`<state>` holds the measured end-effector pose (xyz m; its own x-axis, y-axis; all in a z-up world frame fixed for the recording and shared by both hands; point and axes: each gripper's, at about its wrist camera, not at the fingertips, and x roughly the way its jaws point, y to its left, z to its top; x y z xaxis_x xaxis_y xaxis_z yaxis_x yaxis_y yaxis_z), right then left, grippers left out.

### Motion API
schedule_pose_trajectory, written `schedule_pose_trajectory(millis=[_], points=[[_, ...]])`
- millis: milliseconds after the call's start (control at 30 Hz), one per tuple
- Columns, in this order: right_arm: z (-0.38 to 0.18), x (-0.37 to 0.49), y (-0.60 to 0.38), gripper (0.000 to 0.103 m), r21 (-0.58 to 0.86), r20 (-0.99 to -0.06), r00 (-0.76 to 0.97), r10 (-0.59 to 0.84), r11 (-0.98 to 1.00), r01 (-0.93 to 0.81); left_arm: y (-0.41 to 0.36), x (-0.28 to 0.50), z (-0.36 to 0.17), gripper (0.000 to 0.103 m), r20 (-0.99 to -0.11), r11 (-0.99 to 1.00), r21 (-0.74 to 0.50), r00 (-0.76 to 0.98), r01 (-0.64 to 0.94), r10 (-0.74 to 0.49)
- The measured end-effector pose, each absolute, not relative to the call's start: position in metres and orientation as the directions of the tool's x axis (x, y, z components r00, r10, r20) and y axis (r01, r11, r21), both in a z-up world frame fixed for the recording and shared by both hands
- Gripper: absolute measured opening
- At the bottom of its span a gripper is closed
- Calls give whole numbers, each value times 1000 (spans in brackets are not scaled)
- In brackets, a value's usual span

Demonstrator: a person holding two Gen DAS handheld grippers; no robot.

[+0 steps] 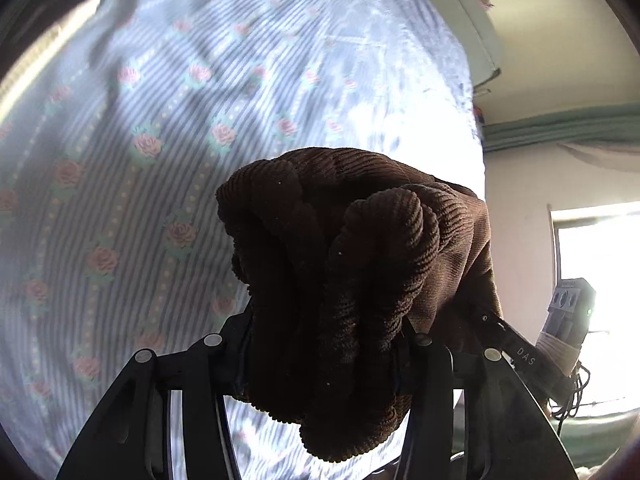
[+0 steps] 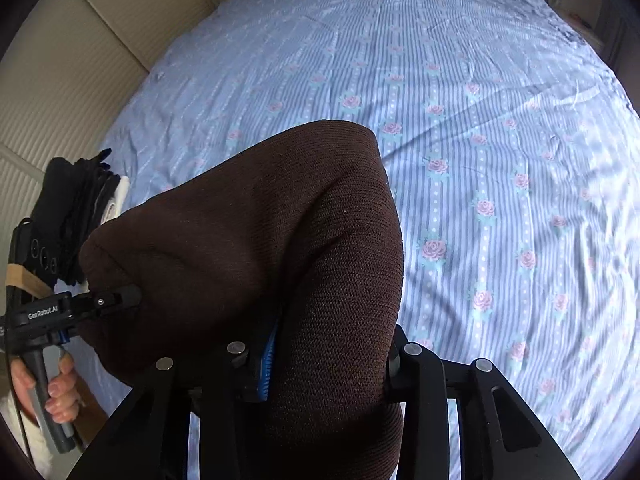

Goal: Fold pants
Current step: 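Lift the folded pants with both tools and carry them onto the dark clothes stack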

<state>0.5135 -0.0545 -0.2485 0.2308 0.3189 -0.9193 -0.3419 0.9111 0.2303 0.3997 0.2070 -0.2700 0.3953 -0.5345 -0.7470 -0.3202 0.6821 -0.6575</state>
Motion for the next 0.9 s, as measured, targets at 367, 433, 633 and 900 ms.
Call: schedule_pose_trajectory(millis=[367,433,633,900], points=[[-132,389,-65,38,273,-836,403,374,919,-286,209,306,-150,48,-692,752,-645,521,-136,-500],[-113,366,-64,38,273,-820,428,380,917,-291,207,291,-130,48,-683,762,-636,549,-123,-482],[-65,319,-58,38,289,-775,456,437,887,-359,204,225,-80,48,-654,781,-611,639,-131,-404],[-46,273,-40,38,337,-699,435,568,798,-501,204,154,-48,48,-669,790,-564,693,-240,-267]])
